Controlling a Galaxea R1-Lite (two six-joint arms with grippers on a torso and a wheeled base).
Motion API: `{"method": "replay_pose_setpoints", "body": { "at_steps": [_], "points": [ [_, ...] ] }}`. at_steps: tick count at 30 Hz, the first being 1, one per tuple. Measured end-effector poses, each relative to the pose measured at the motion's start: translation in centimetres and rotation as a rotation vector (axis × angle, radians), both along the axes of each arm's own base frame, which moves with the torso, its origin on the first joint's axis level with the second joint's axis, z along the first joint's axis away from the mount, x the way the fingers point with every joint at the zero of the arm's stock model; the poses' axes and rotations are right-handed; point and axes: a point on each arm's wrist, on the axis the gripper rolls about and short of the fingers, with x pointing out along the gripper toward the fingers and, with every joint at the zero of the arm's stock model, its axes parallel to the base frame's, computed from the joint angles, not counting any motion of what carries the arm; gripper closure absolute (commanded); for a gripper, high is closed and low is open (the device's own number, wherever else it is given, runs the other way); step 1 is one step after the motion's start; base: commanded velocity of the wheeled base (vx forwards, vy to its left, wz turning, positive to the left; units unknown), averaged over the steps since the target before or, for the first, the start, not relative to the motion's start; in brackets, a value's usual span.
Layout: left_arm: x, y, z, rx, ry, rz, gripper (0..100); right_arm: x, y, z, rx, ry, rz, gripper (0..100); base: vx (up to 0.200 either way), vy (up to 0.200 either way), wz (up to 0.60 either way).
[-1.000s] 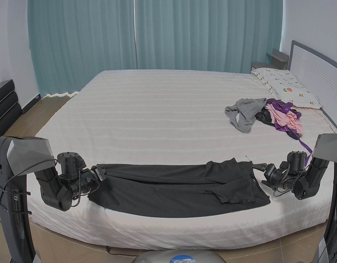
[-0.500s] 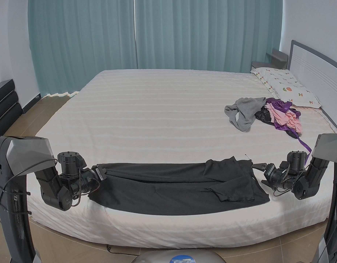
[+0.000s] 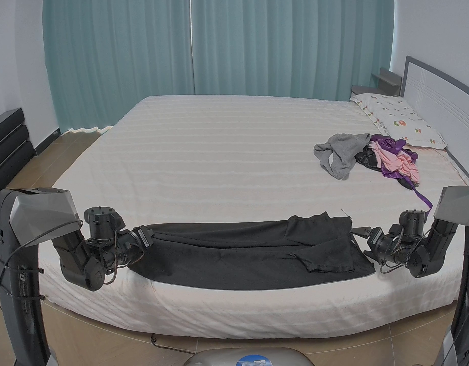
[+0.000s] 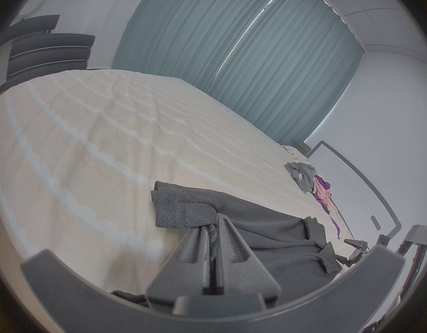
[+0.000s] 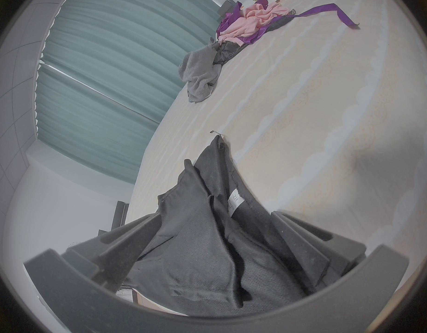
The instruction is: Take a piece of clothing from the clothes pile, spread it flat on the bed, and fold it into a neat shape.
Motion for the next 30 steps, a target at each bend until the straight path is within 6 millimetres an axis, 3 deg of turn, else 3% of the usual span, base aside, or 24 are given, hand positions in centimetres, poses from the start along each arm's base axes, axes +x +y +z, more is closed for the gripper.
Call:
{"method": "replay_pose_setpoints", "body": {
  "at_steps": [19, 30],
  "points": [
    [0.3, -3.5, 2.6, 0.055, 0.04, -0.002, 100, -0.3, 0.0, -0.1, -0.002, -0.021, -0.002, 0, 0.0, -0.2, 0.0],
    [1.4, -7.3, 4.3, 0.111, 0.105, -0.034, 100, -0.3, 0.0, -0.1, -0.004, -0.02, -0.001, 0, 0.0, -0.2, 0.0]
  ]
}}
